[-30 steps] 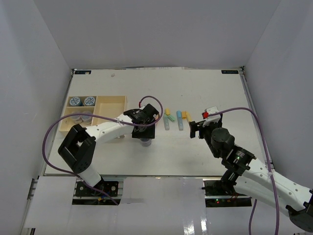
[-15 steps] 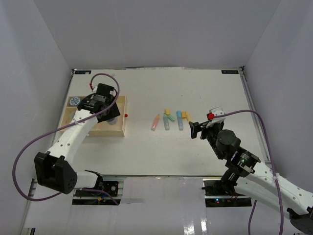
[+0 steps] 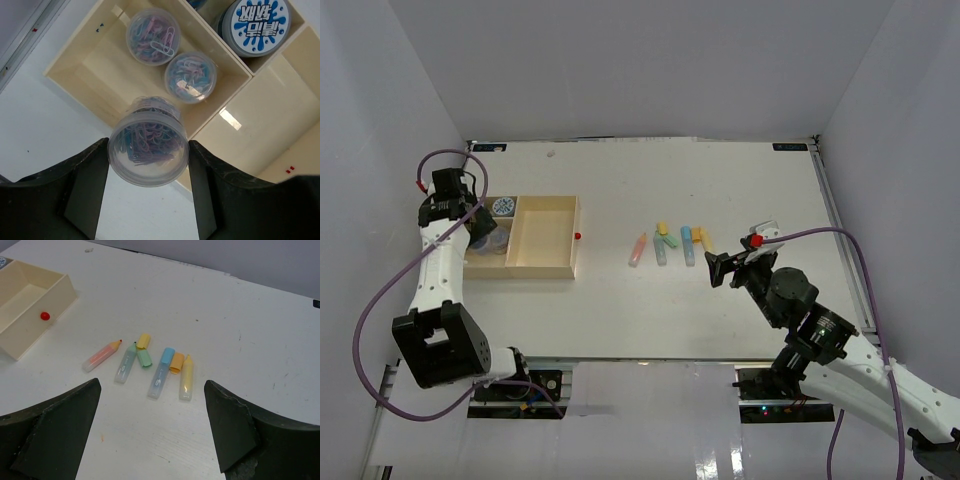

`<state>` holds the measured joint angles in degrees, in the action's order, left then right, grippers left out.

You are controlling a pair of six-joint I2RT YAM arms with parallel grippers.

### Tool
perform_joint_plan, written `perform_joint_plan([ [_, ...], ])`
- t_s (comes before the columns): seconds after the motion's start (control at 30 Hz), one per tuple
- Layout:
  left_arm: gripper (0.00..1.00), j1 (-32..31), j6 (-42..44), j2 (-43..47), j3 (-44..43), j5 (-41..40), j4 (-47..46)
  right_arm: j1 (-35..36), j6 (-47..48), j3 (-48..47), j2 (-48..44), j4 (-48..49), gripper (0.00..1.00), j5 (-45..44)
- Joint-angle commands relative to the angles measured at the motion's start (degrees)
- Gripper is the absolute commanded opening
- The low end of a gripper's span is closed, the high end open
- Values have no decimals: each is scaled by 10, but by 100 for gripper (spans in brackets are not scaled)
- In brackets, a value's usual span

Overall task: Sort the stationery into containers
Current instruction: Place the stationery in the storage box.

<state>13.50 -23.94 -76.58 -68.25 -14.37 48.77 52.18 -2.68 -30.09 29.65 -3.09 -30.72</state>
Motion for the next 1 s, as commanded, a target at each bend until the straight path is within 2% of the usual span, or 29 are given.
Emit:
perform_joint_plan([
  [0.0,56,14,7,-19,-1,18,-47,-1,-8,-2,-8,11,90,8],
  [0.4,59,58,0,-72,32,41,-94,0,-8,-1,-8,12,90,3],
  [0.53,64,58,-1,-74,45,40,-99,-1,-7,0,-7,12,90,3],
  [0.67,73,59,-1,-72,49,39,-98,-1,-7,-1,-6,11,90,4],
  [0.93,98,60,-1,-50,48,42,-91,0,-12,-6,6,12,91,-1],
  [0.97,98,59,-1,-45,47,48,-90,0,-13,-7,9,12,92,-6],
])
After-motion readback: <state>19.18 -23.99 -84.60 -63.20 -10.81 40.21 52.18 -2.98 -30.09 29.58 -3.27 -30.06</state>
